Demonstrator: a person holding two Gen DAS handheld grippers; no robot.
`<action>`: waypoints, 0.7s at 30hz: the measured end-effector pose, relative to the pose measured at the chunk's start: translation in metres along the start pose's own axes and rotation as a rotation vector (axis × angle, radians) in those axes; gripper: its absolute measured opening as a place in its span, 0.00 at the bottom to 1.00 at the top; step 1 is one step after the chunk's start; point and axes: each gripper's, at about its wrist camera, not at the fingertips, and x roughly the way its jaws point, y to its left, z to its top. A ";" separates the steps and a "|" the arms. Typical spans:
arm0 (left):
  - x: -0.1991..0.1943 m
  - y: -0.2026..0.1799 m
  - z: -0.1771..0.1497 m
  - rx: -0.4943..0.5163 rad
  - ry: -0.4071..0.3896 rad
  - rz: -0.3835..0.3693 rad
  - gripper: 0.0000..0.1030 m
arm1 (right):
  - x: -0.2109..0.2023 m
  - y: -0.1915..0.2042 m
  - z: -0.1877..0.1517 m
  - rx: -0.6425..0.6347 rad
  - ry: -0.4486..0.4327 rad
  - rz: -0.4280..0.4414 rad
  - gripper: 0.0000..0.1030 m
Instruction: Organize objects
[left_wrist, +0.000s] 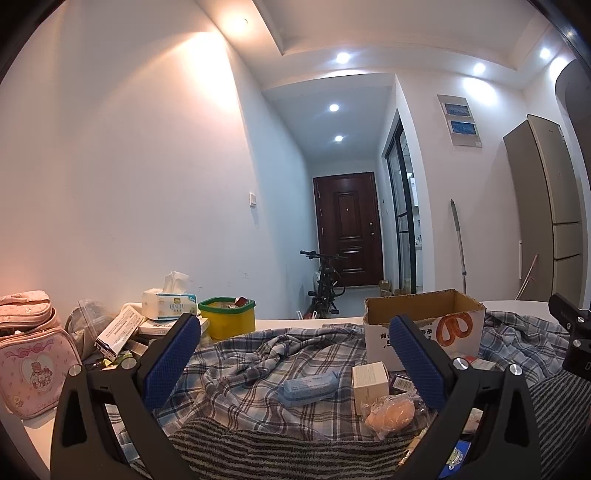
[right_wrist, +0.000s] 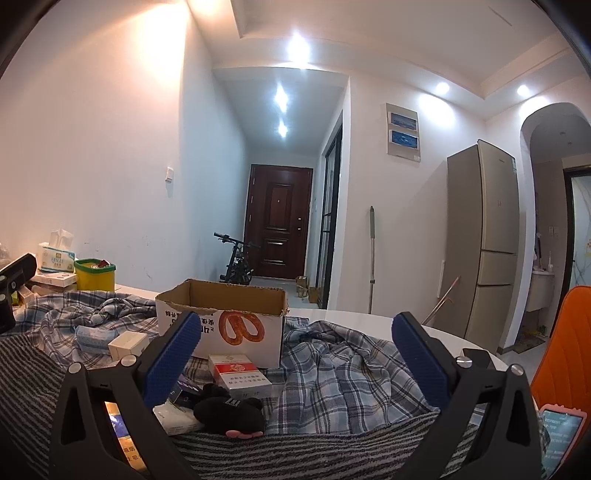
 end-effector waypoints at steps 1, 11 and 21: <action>-0.002 -0.001 0.000 0.002 -0.008 0.001 1.00 | -0.001 -0.002 0.001 0.005 -0.002 0.001 1.00; 0.007 0.009 -0.004 -0.030 0.009 -0.032 1.00 | -0.003 -0.005 0.001 0.028 -0.015 0.000 1.00; -0.008 0.018 0.003 -0.055 -0.034 0.032 1.00 | -0.007 -0.011 0.006 0.063 -0.019 -0.049 1.00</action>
